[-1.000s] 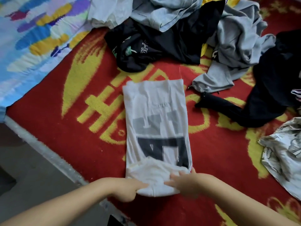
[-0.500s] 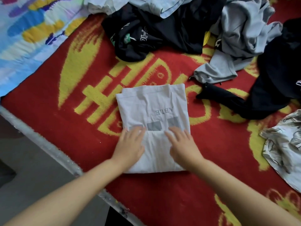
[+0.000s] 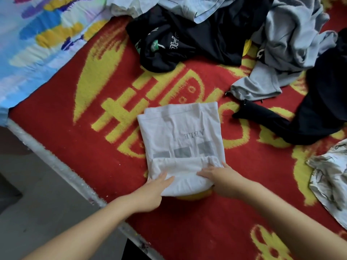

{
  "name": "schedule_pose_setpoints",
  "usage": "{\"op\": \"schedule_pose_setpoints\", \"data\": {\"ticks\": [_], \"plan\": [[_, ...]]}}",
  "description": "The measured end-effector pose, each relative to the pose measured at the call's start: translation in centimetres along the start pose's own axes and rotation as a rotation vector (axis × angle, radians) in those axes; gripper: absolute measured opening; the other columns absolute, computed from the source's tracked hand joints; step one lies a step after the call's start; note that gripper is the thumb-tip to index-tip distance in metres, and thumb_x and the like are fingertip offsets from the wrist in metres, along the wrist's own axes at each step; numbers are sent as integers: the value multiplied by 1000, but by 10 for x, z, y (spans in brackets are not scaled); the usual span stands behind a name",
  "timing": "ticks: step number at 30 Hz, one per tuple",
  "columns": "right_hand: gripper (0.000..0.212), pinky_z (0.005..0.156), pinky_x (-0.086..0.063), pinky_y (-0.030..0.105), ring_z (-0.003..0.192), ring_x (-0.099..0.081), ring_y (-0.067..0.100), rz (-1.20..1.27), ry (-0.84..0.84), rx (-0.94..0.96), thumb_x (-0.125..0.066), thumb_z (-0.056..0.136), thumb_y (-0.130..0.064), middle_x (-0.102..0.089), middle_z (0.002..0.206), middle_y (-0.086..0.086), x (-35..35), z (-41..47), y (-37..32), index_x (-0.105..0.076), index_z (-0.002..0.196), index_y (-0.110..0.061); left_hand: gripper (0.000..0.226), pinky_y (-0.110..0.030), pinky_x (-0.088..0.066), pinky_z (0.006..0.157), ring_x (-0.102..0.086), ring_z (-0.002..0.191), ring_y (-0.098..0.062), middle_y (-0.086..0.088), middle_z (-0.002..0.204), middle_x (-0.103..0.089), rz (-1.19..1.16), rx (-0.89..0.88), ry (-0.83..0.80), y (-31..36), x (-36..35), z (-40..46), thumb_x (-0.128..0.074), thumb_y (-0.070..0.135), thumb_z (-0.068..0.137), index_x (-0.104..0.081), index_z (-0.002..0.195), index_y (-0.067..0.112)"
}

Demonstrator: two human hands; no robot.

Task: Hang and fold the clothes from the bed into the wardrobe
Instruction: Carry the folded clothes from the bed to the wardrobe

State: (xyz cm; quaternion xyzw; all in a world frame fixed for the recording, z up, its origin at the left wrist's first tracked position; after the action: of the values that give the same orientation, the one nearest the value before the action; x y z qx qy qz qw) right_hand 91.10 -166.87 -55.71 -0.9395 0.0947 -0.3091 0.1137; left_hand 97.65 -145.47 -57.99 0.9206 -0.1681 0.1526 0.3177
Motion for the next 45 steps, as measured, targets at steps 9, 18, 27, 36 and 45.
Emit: {"op": "schedule_pose_setpoints", "data": {"ticks": [9,18,27,36,45], "plan": [[43,84,-41,31,113,-53,30,473,499,-247,-52,94,-19,-52,132,14,123,66,51,-45,137,-18,9,-28,-43,68,-53,83,-16,-3,91,-59,-538,141,506,-44,151,39,-53,8,91,-60,93,13],[57,105,-20,70,143,-23,29,-125,688,-18,-31,93,-34,-32,154,7,37,93,-32,-36,146,-14,56,-60,-23,109,-31,141,-21,-4,152,-34,396,84,840,16,64,71,-33,36,92,-41,144,15],[54,111,18,59,140,28,4,-16,500,-320,-3,96,-53,20,156,-18,25,94,73,20,144,-41,62,-64,-11,111,-19,146,-25,0,158,-16,308,341,734,-66,63,77,-38,43,97,-18,150,18],[92,100,-26,73,139,-33,32,-298,580,76,-73,57,-27,-38,151,10,14,54,1,-44,144,-18,94,-64,-22,107,-16,146,-25,-13,153,-28,607,-60,723,-1,39,51,-71,40,65,-34,145,7],[73,107,-20,67,147,-10,35,-159,513,-127,-54,93,-14,-12,160,4,19,77,22,-16,152,-28,85,-62,6,109,20,145,-20,-2,153,31,548,134,512,-16,37,76,-30,1,84,18,148,29]]}}
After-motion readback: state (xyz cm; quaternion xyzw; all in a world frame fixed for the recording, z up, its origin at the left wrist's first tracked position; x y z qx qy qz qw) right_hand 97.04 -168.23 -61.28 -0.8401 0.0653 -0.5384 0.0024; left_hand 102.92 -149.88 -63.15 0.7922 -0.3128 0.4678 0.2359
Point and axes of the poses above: each hand's wrist, its own z-axis towards the middle knuckle, its own x-axis out of the back of the hand, y = z × x, the point moved 3 cm from there along z, towards the middle knuckle
